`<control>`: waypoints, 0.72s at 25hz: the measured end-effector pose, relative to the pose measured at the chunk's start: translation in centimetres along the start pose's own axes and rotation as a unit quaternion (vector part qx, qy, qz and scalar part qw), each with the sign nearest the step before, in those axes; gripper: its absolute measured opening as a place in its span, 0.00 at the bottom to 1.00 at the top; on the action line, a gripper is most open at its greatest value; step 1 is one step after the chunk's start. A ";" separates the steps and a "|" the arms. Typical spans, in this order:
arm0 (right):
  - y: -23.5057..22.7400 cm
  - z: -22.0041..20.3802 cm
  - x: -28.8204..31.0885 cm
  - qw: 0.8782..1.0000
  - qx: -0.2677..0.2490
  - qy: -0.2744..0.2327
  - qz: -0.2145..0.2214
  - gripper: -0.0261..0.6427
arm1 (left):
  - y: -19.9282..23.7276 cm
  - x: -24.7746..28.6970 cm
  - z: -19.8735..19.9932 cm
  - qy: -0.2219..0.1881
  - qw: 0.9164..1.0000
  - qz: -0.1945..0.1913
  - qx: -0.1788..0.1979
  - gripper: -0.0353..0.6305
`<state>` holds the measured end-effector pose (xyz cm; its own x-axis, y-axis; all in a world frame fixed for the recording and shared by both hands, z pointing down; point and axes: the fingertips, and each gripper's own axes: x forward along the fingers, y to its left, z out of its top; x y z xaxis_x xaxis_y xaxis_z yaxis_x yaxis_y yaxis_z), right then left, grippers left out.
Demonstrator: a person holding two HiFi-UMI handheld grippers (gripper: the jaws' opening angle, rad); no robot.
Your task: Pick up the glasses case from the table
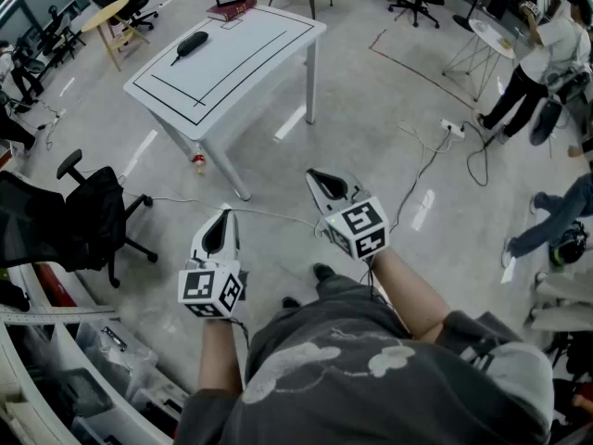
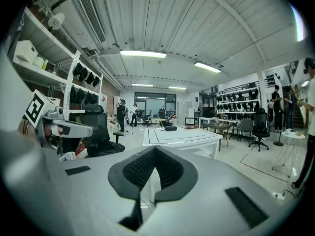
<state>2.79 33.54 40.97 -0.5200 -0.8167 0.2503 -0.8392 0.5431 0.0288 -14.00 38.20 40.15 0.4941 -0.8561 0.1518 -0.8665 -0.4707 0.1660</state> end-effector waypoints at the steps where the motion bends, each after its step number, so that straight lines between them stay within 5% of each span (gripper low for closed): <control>1: 0.3 0.1 0.0 1.000 -0.001 0.000 0.001 0.04 | 0.1 -0.2 0.1 -0.001 1.000 0.000 0.001 0.06; 10: 2.3 0.1 0.7 1.000 0.001 0.005 0.003 0.04 | 1.8 -2.5 -0.9 0.003 1.000 0.010 -0.010 0.06; 18: 1.7 -1.2 0.0 0.997 0.050 -0.024 -0.055 0.04 | 4.0 -3.2 -3.0 0.017 1.000 -0.006 -0.020 0.06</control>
<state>1.50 34.66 42.16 -0.4296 -0.8795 0.2046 -0.9017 0.4302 -0.0440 -18.86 39.73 43.27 0.5070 -0.8426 0.1818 -0.8574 -0.4712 0.2071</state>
